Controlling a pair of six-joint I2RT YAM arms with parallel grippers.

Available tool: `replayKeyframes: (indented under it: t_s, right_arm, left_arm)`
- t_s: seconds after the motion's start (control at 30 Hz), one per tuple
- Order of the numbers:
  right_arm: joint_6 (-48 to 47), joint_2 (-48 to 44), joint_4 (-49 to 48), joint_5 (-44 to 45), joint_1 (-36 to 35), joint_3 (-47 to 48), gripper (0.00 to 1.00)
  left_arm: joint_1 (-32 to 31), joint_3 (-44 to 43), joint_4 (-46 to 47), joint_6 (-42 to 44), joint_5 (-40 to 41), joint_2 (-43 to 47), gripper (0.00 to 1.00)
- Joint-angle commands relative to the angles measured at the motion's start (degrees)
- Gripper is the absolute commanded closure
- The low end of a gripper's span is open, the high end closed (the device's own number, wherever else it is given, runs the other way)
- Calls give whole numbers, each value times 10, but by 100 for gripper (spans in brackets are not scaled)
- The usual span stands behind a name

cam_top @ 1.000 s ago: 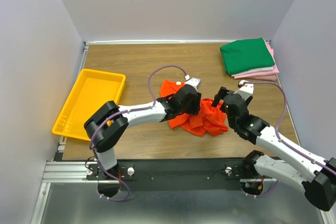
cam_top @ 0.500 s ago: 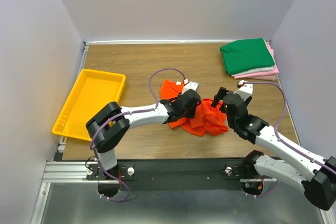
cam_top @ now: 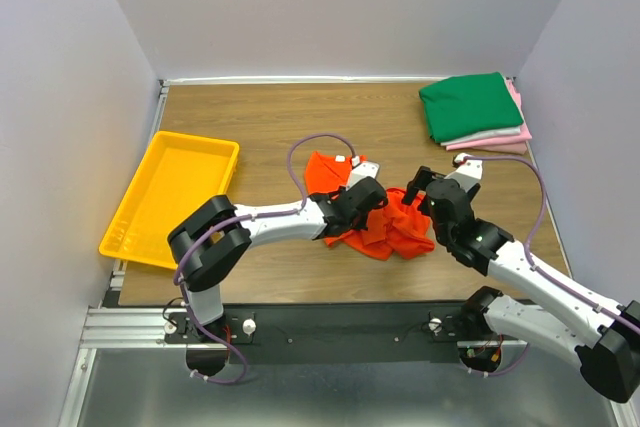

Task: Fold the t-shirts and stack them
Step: Flatten the tshirt out

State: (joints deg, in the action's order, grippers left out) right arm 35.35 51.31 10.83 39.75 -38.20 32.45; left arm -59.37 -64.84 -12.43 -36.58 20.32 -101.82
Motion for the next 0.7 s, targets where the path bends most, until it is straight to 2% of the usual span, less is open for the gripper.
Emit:
replayKeyframes:
  t_s: [0.0,0.13,0.27,0.43,0.67]
  right_arm:
    - [9,-5,17,-12,-2,-5,0]
    - [8,7,17,-34,-2,-5,0]
    - [16,25,17,-62,-2,-7,0]
    - [22,44,17,-102,-2,-14,3]
    - [43,51,17,-171,-2,-36,7]
  left_arm:
    - [-3,-18,-43,-9,63,13,100]
    - [0,-51,-95,-1,114,36,100]
    - [37,-61,-97,22,133,107,100]
    - [128,-17,-3,83,34,195,100]
    - [232,38,56,107,-42,239,100]
